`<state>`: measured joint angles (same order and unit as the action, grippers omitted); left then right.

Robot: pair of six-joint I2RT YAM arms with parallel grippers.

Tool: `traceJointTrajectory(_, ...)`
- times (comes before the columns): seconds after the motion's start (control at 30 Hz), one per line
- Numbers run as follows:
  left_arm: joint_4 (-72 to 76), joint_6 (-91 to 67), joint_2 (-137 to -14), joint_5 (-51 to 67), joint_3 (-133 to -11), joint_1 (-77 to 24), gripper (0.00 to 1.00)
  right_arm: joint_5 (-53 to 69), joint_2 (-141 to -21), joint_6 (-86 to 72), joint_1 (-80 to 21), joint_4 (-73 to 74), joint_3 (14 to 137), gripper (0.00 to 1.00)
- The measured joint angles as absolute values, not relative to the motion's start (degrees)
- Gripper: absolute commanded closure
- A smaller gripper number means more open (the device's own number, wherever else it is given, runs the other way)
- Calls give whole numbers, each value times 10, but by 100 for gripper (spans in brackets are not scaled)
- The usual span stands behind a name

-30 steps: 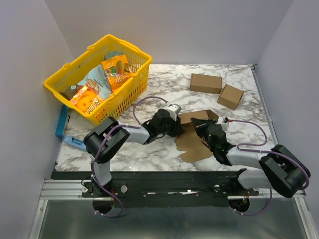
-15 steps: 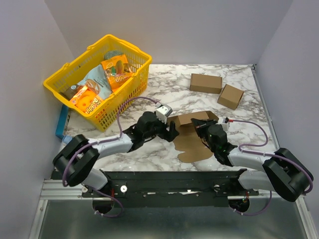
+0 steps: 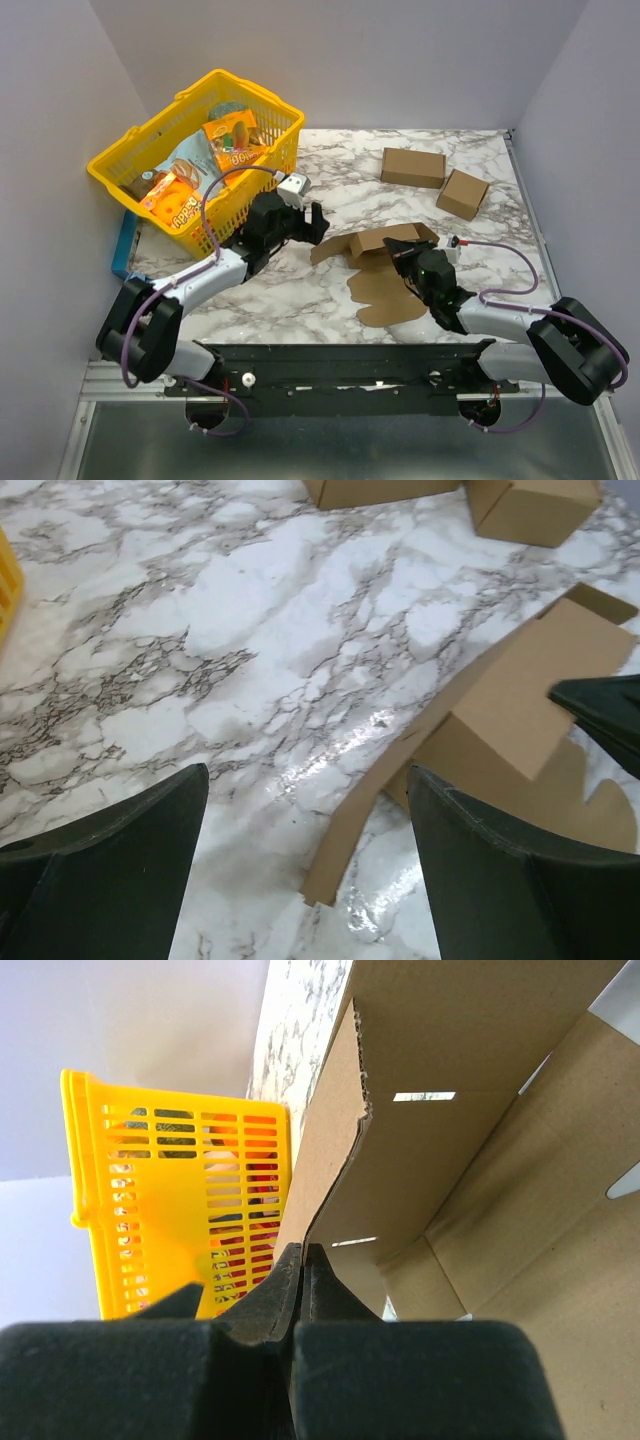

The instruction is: Fold the paper box

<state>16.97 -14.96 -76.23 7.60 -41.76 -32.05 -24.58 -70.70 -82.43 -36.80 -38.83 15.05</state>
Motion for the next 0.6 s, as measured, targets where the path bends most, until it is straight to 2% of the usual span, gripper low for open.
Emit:
traceJointTrajectory(0.27,129,-147,-901,41,-492,-312,14,-246,-707,-824,-368,-389,150,96)
traceJointTrajectory(0.6,106,-126,-955,30,-509,-319,17,-246,-708,-824,-368,-389,151,96)
